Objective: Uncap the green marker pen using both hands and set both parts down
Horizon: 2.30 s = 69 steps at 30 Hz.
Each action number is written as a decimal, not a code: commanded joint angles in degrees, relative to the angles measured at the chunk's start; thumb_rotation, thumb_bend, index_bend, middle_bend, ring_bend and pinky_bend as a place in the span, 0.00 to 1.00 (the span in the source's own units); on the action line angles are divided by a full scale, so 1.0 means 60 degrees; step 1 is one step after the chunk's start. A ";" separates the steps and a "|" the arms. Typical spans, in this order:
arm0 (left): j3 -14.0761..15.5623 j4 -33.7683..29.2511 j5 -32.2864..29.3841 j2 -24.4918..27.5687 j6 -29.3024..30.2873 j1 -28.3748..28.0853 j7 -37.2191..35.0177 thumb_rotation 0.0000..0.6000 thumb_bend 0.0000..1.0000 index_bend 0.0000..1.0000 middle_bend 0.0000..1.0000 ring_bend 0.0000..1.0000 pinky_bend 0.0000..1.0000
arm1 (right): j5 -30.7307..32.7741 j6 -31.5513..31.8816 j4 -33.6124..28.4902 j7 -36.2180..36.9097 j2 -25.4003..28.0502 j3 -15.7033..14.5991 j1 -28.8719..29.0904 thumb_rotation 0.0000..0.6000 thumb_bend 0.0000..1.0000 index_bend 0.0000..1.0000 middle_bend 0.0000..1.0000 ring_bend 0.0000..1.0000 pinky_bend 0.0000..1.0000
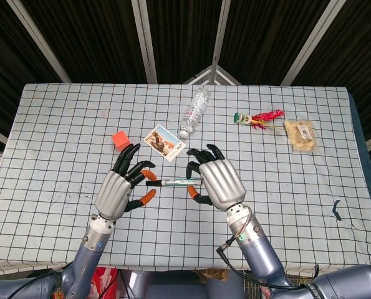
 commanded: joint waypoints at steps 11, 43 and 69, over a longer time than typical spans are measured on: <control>-0.0050 0.0547 0.0119 -0.0282 0.0201 -0.0106 -0.0044 1.00 0.42 0.55 0.37 0.01 0.04 | -0.0184 -0.0223 0.0000 0.0416 0.0199 -0.0137 -0.0173 1.00 0.65 0.79 0.24 0.25 0.13; -0.0131 0.0610 -0.0068 -0.0439 0.0380 -0.0116 0.0076 1.00 0.48 0.65 0.41 0.01 0.04 | -0.0308 -0.0385 0.0000 0.0740 0.0509 -0.0173 -0.0282 1.00 0.65 0.81 0.24 0.25 0.14; -0.0063 0.0962 -0.0068 -0.0214 0.0977 0.0238 -0.0367 1.00 0.49 0.71 0.43 0.01 0.04 | -0.0117 -0.0487 0.0000 0.1354 0.1181 -0.0240 -0.0735 1.00 0.65 0.82 0.25 0.25 0.14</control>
